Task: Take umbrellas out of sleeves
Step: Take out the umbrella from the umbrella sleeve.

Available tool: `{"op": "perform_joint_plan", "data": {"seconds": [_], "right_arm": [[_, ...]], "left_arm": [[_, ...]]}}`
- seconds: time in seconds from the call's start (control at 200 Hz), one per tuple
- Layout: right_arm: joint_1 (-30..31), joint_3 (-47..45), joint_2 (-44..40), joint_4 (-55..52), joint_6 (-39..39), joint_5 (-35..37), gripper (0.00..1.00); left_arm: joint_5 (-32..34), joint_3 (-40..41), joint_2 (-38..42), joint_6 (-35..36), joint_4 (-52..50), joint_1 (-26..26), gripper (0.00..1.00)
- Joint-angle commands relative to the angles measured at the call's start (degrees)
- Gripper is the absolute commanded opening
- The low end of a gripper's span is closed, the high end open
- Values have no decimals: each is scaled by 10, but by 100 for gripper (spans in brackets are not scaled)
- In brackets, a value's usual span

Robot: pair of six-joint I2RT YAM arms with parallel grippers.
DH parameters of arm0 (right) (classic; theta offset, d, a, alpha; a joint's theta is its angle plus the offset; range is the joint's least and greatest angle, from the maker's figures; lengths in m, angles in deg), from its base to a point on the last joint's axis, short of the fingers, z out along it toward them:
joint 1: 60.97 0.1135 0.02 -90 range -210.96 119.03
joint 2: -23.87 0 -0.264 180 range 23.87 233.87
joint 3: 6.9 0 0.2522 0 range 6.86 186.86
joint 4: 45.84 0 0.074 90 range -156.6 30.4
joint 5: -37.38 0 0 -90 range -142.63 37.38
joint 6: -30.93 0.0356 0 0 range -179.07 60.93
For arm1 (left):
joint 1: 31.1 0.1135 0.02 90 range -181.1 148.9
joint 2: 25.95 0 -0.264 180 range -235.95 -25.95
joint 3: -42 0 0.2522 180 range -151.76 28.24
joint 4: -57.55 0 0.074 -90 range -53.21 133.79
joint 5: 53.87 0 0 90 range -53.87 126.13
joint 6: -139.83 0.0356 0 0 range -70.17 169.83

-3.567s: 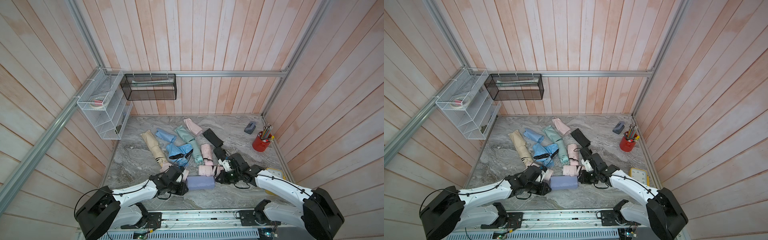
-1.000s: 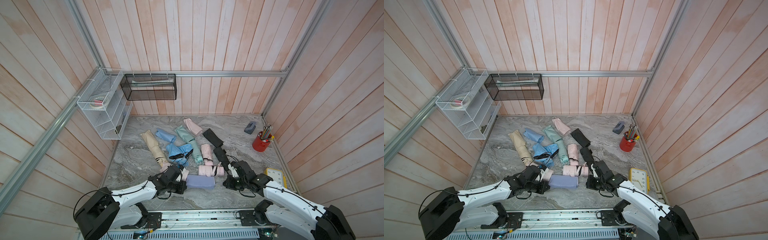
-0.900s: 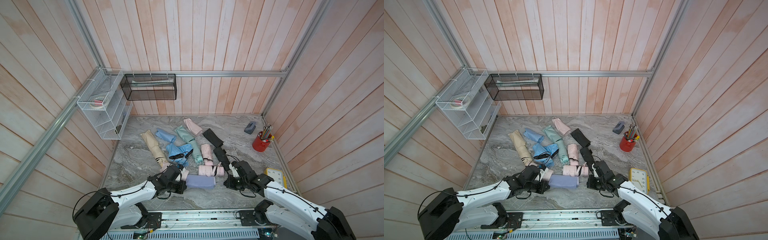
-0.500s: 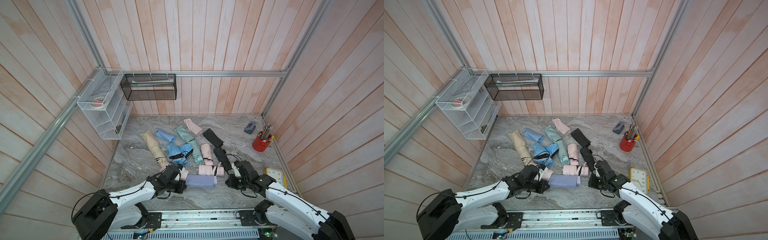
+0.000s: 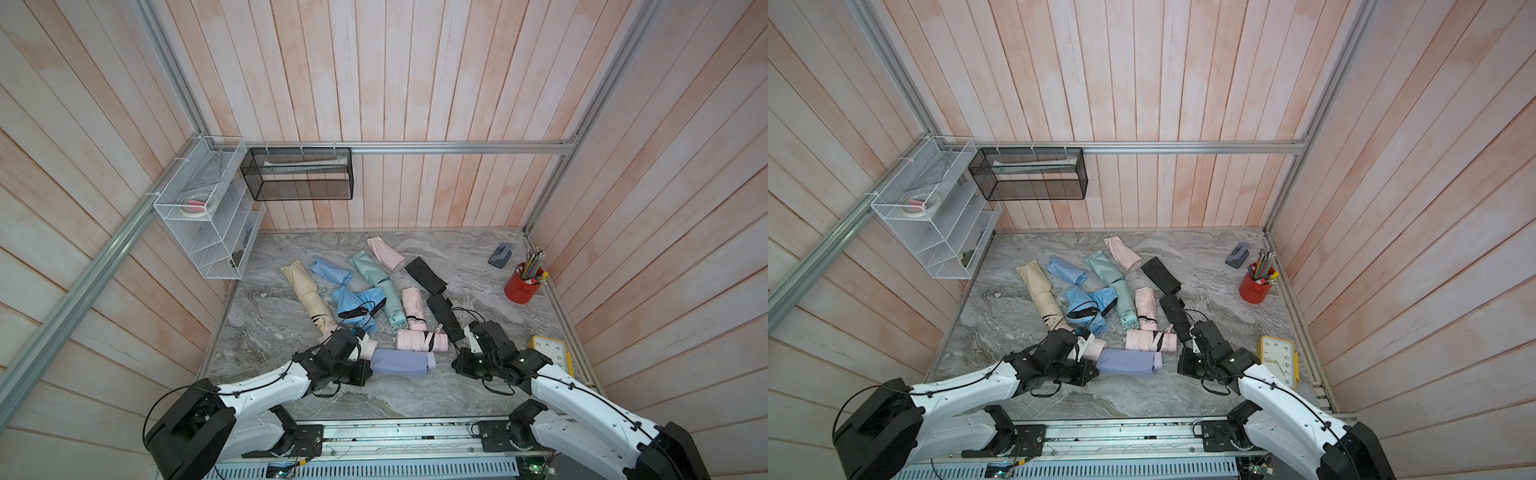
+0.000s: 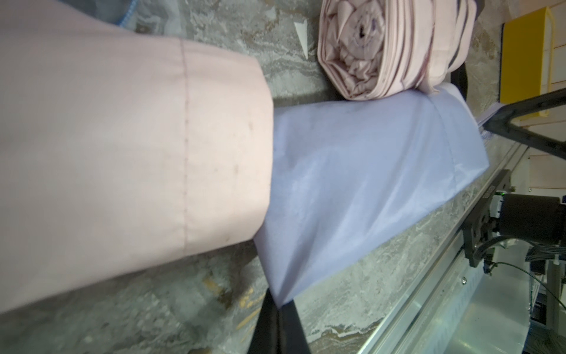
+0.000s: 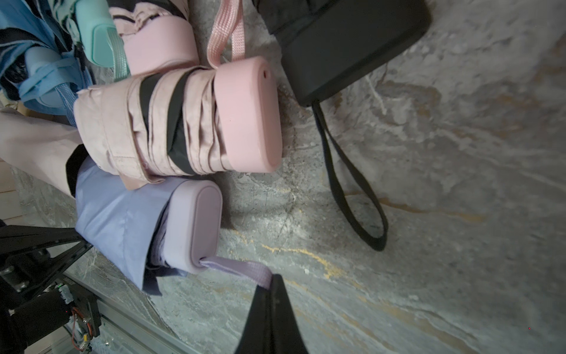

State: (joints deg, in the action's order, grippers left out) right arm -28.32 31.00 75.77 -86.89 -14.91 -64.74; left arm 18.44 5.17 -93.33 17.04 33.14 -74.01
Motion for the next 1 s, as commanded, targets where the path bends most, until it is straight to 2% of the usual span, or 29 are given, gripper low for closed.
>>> {"op": "perform_joint_plan", "data": {"seconds": [0.0,0.32,0.415,0.45,0.525,0.6,0.825,0.995], "right_arm": [[-11,3,-6,-33,8,56,0],[-16,4,-9,-33,10,59,0],[-16,3,-8,-28,0,44,0],[-16,3,-8,-28,-4,38,0],[-16,1,-10,-29,-5,32,0],[-16,-6,-16,-26,-1,25,0],[-16,-38,-39,-18,14,-12,0],[-15,-58,-62,-23,24,-32,0]], "left_arm": [[27,11,5,-2,-27,10,0],[26,9,4,-4,-25,14,0],[-2,8,3,0,0,14,0],[-12,8,6,-1,9,14,7],[-12,7,17,-8,17,14,30],[-7,7,35,-9,23,14,40],[5,3,65,-7,31,14,41],[0,-10,29,-8,46,14,41]]}}
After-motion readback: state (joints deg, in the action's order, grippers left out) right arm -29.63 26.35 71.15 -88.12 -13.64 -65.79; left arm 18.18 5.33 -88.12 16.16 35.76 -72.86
